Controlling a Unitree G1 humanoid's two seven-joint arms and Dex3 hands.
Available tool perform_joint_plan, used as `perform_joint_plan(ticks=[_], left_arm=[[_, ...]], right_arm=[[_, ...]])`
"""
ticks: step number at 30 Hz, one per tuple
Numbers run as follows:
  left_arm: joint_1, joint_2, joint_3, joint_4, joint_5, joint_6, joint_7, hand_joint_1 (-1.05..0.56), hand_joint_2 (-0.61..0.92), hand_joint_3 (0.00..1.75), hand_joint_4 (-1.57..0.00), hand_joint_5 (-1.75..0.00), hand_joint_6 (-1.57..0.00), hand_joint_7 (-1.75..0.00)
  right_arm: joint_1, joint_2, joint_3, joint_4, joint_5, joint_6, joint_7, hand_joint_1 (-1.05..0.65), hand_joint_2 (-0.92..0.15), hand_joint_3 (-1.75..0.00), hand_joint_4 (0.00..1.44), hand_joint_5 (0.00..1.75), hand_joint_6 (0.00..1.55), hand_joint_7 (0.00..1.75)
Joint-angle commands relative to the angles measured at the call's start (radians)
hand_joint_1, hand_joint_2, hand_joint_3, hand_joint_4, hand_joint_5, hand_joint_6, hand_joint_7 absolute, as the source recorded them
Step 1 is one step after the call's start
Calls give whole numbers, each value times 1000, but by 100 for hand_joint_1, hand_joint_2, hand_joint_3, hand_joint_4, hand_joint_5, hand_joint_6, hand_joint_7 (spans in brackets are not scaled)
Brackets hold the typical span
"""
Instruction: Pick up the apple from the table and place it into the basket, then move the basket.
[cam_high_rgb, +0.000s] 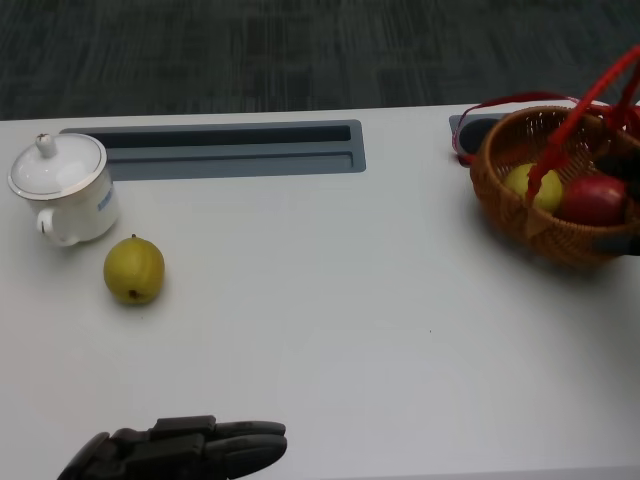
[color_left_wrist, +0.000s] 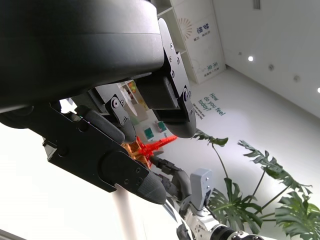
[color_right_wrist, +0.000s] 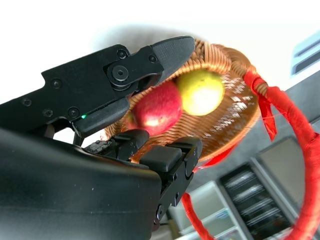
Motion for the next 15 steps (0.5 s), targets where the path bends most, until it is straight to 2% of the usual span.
perform_joint_plan(ticks=[1, 4, 7, 11, 15], left_arm=[[-18, 27, -8, 13, -25, 10, -10, -50, 71, 0, -105, -1, -97, -1], [-33, 30, -14, 20, -25, 11, -11, -51, 72, 0, -105, -1, -97, -1], [-36, 28, -19, 15, -19, 19, -10, -50, 71, 0, -106, -1, -97, -1], [-28, 26, -24, 5, -14, 28, -8, -49, 70, 0, -106, -1, -98, -1], [-26, 22, -22, 13, -11, 19, -5, -49, 71, 0, -106, -1, -98, 0]], right_arm=[[37, -31, -33, -8, 46, -26, 40, -79, -78, 0, 56, 0, 52, 0], [44, -28, -41, -11, 61, -24, 67, -78, -78, 0, 53, 0, 52, 0], [43, -29, -20, -14, 38, -17, 59, -77, -79, -1, 51, 0, 51, 0], [37, -31, 10, -21, 11, -22, 55, -75, -81, -1, 58, 3, 56, 2], [39, -21, 4, -40, 38, -89, 108, -70, -80, 0, 66, 4, 62, 3]])
